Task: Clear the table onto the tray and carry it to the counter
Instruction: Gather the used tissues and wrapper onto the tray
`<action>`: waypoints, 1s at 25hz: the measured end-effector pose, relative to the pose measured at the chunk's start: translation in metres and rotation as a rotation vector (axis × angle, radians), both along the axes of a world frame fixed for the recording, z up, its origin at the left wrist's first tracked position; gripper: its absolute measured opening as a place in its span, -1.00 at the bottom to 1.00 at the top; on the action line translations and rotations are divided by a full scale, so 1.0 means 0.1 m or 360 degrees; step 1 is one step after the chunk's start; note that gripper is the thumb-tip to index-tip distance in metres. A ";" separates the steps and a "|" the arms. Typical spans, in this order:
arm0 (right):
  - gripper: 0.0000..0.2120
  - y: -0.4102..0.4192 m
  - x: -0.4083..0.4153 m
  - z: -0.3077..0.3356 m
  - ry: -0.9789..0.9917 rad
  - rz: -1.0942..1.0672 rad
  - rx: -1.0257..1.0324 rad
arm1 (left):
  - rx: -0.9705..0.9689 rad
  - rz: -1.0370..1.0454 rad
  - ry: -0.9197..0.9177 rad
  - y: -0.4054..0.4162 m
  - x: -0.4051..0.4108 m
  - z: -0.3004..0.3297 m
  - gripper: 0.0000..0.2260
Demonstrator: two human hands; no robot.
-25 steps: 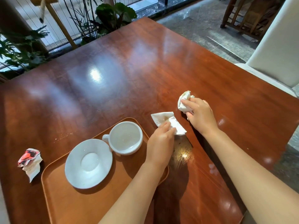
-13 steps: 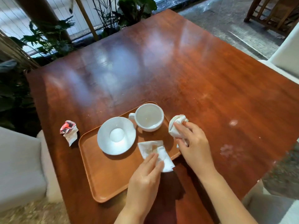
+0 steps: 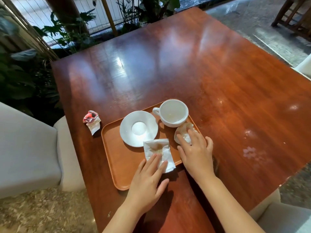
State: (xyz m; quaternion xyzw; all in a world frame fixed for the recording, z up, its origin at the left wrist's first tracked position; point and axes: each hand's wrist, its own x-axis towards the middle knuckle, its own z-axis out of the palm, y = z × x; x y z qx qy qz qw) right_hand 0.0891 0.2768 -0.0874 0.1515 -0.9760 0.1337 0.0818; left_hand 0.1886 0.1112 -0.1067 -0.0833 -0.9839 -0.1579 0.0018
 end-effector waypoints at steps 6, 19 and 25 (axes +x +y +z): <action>-0.58 -0.01 0.06 0.09 -0.0032 0.0027 0.0131 | -0.0200 -0.0076 -0.0109 -0.04 0.03 0.11 -0.49; -0.74 -1.70 -0.16 0.40 -0.0005 0.0593 -0.0356 | 0.0235 0.0599 0.0266 -1.60 -0.45 0.39 -0.62; -0.63 -2.55 -0.39 0.15 -0.0236 0.0790 -0.0165 | 0.0146 0.0530 0.0121 -2.44 -1.10 0.12 -0.58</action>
